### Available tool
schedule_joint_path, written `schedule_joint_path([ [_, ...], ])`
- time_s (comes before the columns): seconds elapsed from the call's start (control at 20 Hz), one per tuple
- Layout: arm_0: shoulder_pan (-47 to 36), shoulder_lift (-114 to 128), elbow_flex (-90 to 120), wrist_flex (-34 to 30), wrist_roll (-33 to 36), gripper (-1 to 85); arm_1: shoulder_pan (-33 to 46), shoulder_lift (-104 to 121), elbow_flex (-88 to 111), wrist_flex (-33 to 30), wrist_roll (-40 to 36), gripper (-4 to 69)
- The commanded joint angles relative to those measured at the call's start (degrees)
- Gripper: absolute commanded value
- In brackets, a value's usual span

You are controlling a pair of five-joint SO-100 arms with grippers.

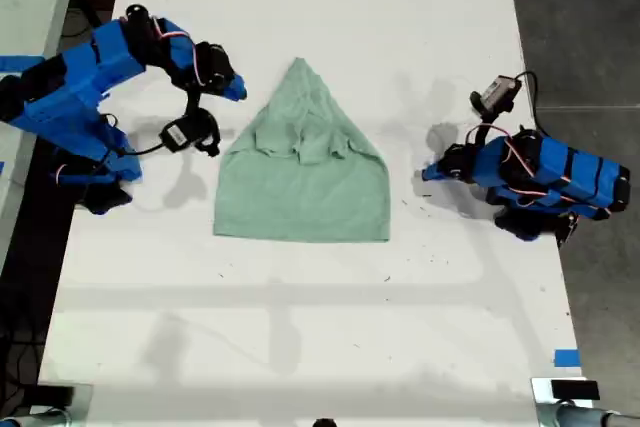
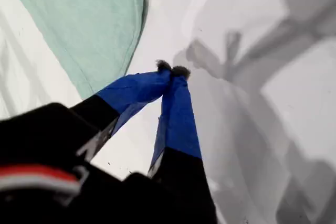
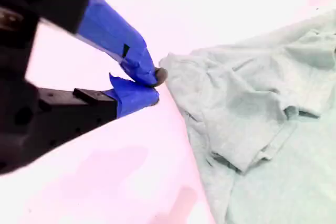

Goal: Fold t shirt

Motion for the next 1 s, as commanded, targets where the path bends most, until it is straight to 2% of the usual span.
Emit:
schedule_joint_path([
  [0.0, 9.2, 24.3, 18.4, -9.4, -3.8, 0.0, 0.0, 0.8, 2.2, 0.5, 0.8, -0.2],
  [0.1, 16.3, 36.9, 33.0, -15.5, -8.5, 0.0, -0.1, 0.8, 2.2, 0.5, 0.9, -0.2],
  [0.2, 19.9, 48.2, 45.4, -20.0, -10.5, 0.0, 0.0, 0.8, 2.2, 0.5, 1.0, -0.2],
  [0.35, 17.5, 69.4, 66.3, -23.9, -3.2, 0.0, 0.0, 0.8, 2.3, 0.5, 1.1, -0.2],
  [0.4, 14.9, 79.1, 76.1, -23.0, -0.8, 0.0, 0.0, 0.8, 2.3, 0.5, 1.1, -0.2],
  [0.95, 15.8, 79.9, 77.3, -21.7, -1.1, 0.0, 0.4, 0.9, 2.3, 0.6, 1.0, -0.2],
])
